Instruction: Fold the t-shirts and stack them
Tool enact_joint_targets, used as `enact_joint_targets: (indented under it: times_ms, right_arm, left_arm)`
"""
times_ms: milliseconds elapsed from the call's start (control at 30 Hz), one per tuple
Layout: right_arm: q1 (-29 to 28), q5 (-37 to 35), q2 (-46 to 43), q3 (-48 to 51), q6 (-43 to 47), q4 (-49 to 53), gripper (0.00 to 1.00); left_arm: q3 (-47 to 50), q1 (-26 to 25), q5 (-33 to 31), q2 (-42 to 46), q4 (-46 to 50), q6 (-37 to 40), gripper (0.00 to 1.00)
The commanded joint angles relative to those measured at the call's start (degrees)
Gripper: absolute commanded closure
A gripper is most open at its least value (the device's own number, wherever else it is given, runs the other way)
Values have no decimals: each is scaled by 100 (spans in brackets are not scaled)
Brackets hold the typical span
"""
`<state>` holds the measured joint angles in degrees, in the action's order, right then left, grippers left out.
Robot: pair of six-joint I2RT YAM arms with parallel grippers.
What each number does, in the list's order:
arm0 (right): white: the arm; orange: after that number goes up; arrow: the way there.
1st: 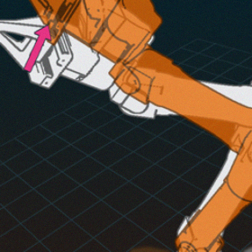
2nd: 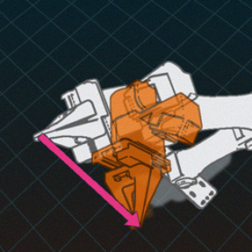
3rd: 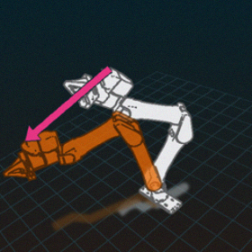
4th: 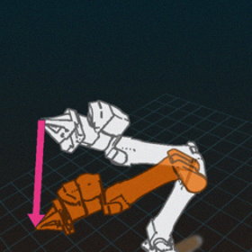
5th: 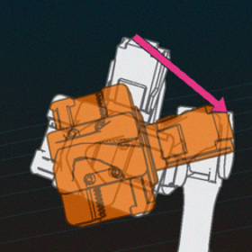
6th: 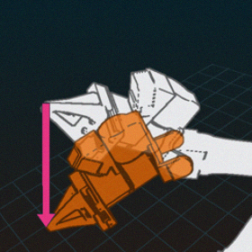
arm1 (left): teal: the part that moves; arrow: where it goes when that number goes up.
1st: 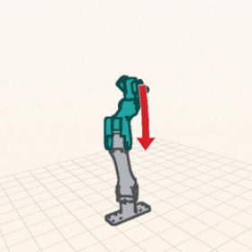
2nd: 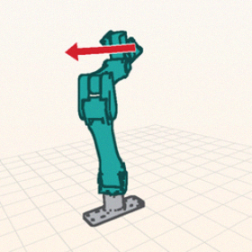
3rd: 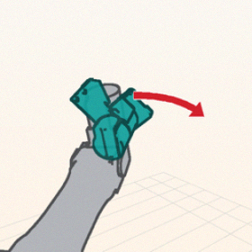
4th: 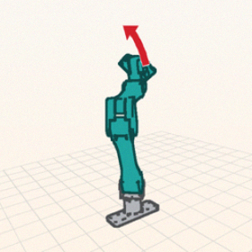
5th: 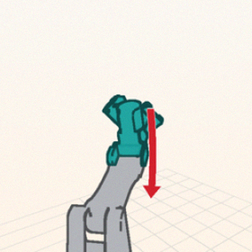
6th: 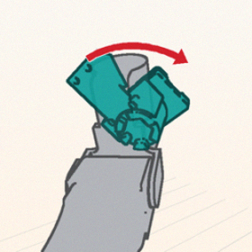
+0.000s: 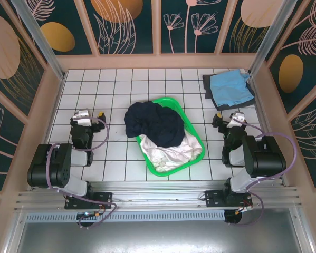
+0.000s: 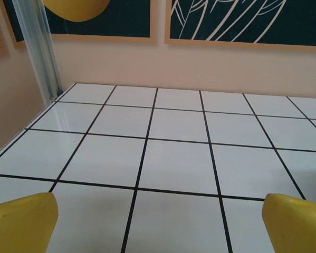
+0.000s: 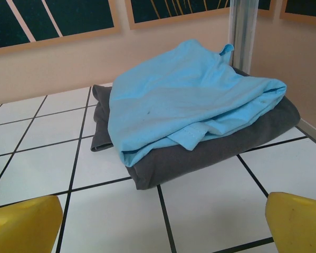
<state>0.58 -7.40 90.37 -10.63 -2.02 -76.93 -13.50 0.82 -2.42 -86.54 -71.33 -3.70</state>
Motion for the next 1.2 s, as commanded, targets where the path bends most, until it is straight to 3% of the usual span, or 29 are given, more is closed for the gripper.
enact_joint_targets:
  times_ms: [0, 1000, 1067, 1100, 1167]
  right_arm:
    - [-32, 19, -90, -90, 35, -58, 1]
    - [-32, 10, -90, -104, 26, -51, 1]
    - [-154, -367, -299, -73, 63, 63, 1]
    - [-219, -182, -530, 23, 258, 29, 1]
    - [-608, -825, -1246, -128, 497, 874, 1]
  left_arm:
    - [-65, -3, -60, -22, -14, -69, 1]
    - [-60, -3, -62, -12, -21, -69, 1]
    - [-87, -18, -142, 64, 18, -82, 1]
    - [-207, -73, -257, 330, 494, -55, 1]
    - [-883, -100, -297, 1012, 2337, -256, 1]
